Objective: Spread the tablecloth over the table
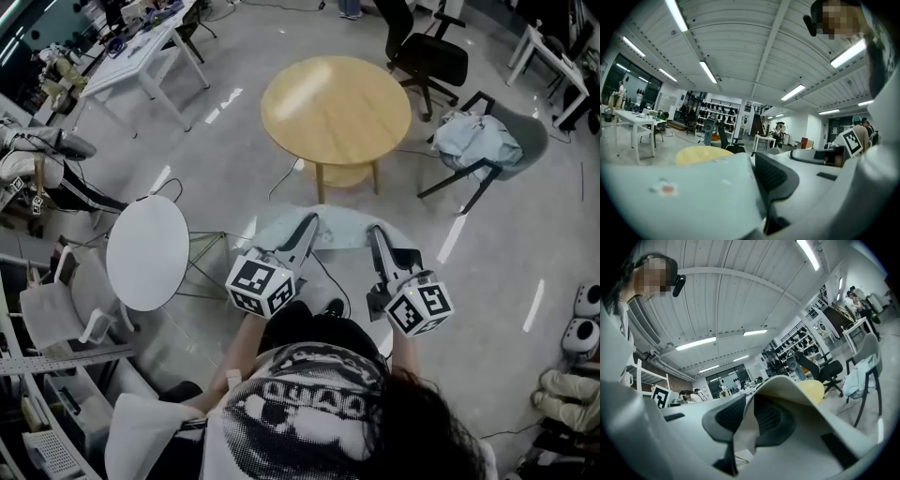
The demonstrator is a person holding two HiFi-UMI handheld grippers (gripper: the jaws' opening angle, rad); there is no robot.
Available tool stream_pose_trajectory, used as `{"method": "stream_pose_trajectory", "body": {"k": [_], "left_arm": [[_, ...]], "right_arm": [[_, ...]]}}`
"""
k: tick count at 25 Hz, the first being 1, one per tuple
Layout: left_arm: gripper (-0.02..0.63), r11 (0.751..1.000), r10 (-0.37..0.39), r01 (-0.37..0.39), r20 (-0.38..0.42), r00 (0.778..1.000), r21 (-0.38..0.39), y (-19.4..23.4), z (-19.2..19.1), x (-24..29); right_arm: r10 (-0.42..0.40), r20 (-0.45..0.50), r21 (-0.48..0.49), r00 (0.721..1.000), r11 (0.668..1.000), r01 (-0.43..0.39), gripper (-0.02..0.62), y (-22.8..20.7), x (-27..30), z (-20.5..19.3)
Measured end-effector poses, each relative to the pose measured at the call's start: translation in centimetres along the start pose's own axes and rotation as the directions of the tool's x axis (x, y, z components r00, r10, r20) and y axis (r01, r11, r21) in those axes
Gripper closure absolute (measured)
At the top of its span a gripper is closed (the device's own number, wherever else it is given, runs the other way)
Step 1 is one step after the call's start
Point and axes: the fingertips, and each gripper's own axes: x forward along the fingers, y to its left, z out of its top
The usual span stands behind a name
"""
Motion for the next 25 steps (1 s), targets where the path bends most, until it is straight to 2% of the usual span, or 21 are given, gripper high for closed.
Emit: {"method": "stream_pose_trajectory", "body": {"k": [7, 13, 20, 25], "left_arm": [[0.543, 0.998, -0.045, 0.046, -0.012, 0.999, 0.041, -2.4, 1.2, 2.0], [0.543, 0.994, -0.096, 0.096, -0.008, 0.995, 0.058, -3.2, 2.7, 4.2], [0.543, 0.988, -0.142, 0.139, 0.046, 0.989, 0.075, -3.6, 5.1, 8.8], [0.543, 0.983, -0.154, 0.142, 0.094, 0.984, 0.116, -2.0, 7.7, 13.0]], "right_arm": [[-0.013, 0.045, 0.016, 0.999, 1.000, 0.012, 0.538, -2.0, -1.5, 1.6], [-0.035, 0.078, -0.028, 0.996, 0.999, 0.037, 0.537, -3.2, -1.6, 3.8], [-0.033, 0.122, -0.094, 0.992, 0.995, 0.045, 0.535, -6.3, -0.2, 7.4], [-0.015, 0.137, -0.120, 0.990, 0.992, 0.032, 0.534, -8.9, 3.3, 10.5]]}}
